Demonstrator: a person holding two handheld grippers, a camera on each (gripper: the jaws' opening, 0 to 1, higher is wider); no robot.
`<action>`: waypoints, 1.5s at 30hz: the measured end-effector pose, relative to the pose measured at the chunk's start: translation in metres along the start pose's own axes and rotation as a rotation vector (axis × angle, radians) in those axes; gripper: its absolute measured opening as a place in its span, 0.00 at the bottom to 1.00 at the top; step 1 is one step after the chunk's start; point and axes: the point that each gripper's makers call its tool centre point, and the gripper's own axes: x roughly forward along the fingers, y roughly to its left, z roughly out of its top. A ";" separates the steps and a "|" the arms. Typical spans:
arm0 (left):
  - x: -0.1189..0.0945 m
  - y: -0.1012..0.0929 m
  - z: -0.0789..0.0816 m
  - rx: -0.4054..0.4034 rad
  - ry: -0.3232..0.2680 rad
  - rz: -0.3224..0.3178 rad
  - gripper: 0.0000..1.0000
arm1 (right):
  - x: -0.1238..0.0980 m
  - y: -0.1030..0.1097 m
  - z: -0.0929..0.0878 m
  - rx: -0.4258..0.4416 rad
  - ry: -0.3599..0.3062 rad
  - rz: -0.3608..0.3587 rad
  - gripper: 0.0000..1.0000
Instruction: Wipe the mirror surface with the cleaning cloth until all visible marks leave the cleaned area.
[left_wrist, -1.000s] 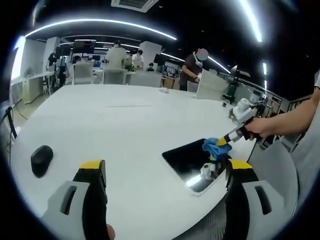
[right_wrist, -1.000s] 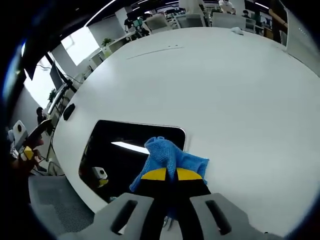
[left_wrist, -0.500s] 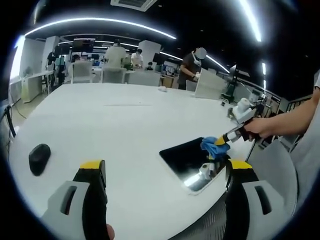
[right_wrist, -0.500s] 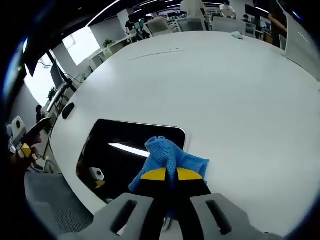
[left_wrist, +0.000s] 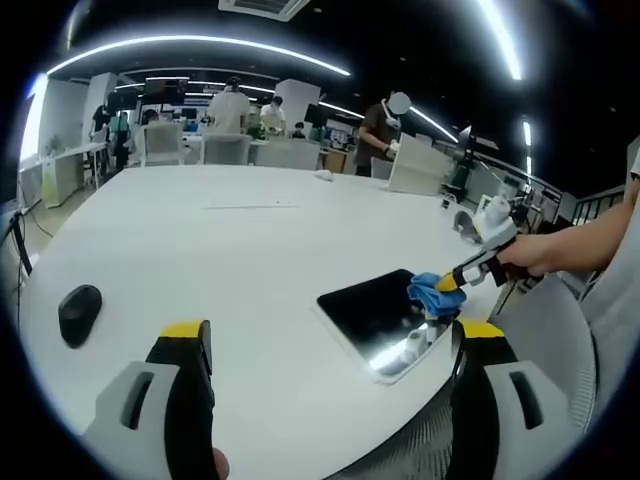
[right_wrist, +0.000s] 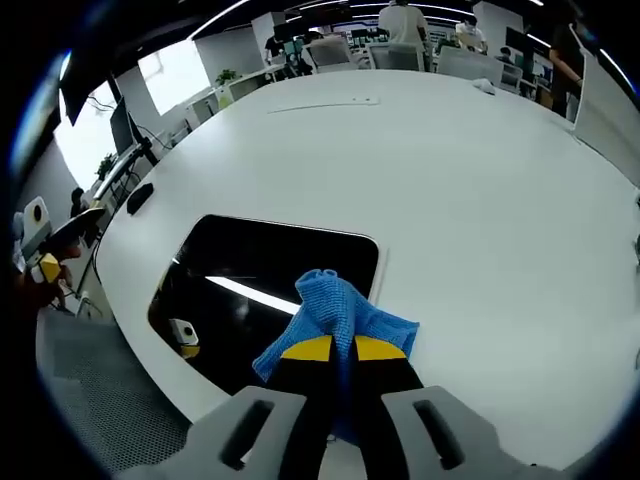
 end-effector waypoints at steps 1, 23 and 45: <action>0.000 0.000 0.000 0.000 0.000 0.000 0.99 | -0.001 0.001 -0.002 -0.002 0.001 0.002 0.01; 0.000 -0.003 -0.004 0.037 0.026 -0.014 0.99 | -0.017 0.004 -0.028 0.115 0.073 0.011 0.00; 0.001 0.005 -0.002 0.031 0.014 -0.006 0.99 | -0.016 0.011 -0.025 0.166 0.087 0.010 0.00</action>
